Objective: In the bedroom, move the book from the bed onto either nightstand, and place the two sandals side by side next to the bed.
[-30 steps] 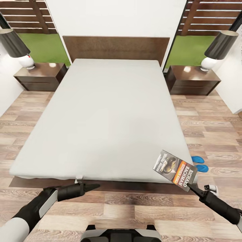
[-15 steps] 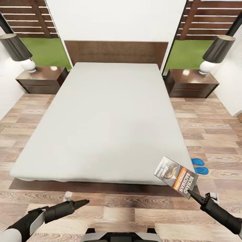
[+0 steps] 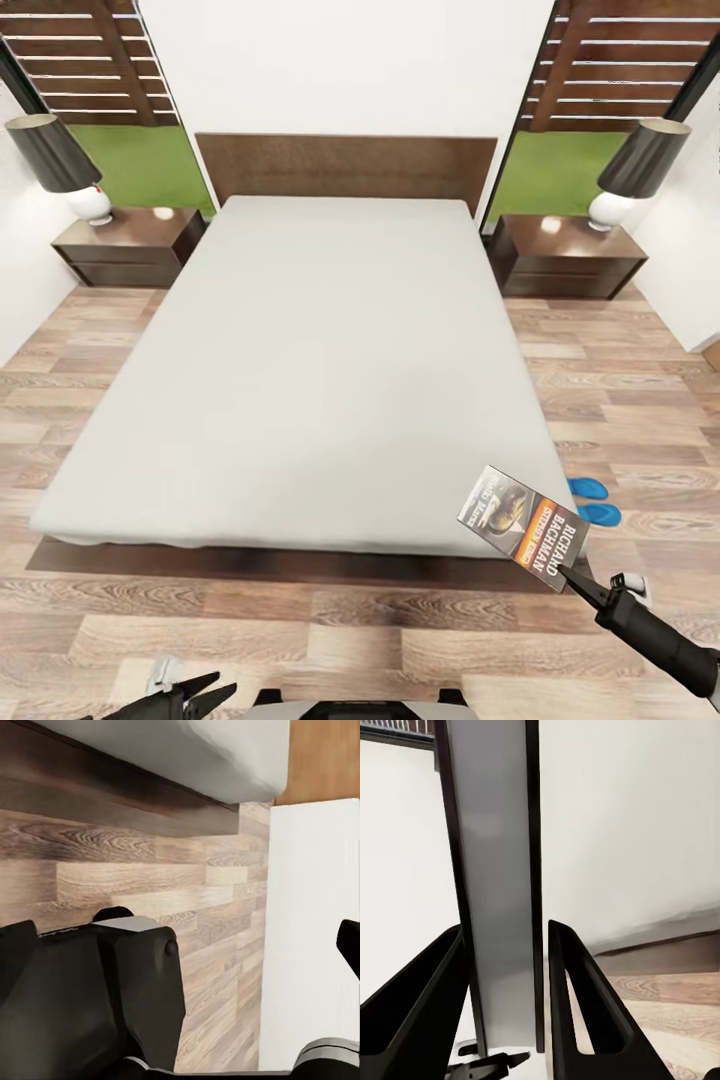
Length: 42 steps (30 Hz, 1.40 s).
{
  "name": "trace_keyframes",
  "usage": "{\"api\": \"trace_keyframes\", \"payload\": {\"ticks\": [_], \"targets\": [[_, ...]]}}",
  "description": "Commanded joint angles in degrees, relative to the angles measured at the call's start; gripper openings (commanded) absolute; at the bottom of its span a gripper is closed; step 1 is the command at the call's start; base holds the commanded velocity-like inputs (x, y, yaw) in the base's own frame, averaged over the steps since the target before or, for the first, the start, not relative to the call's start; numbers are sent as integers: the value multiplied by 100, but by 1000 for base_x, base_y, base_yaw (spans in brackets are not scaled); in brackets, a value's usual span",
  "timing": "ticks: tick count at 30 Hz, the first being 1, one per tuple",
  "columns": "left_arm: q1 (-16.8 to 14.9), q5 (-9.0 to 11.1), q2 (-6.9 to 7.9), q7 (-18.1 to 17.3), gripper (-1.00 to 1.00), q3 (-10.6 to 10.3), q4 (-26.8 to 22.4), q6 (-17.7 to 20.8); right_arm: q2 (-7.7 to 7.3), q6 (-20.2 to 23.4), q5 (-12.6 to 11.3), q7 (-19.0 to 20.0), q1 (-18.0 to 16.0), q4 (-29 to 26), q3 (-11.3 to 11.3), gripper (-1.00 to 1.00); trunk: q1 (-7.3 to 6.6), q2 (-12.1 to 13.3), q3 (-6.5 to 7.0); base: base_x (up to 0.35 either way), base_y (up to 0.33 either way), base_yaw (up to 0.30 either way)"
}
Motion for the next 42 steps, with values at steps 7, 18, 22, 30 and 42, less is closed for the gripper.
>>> {"api": "trace_keyframes", "payload": {"ticks": [7, 18, 22, 30, 42], "targets": [[28, 91, 33, 404, 100, -21, 13, -192, 21, -129, 143, 18, -3, 230, -12, -100, 3, -8, 58, 0, 0, 0], [37, 1445, 169, 367, 100, 206, -26, -154, 23, -734, 152, 18, -3, 404, -12, -100, 3, -8, 159, 0, 0, 0], [35, 1490, 158, 371, 100, 201, -29, -158, 30, -754, 159, 16, -3, 537, -7, -100, 3, -8, 196, 0, 0, -39], [37, 1462, 161, 378, 100, 153, -13, -193, 31, -758, 161, 10, -3, 577, -11, -100, 3, -8, 270, 0, 0, -60], [37, 1444, 130, 381, 100, 137, -12, -199, 39, -939, 161, 1, -3, 578, -6, -100, 3, -8, 342, 0, 0, -37]]}}
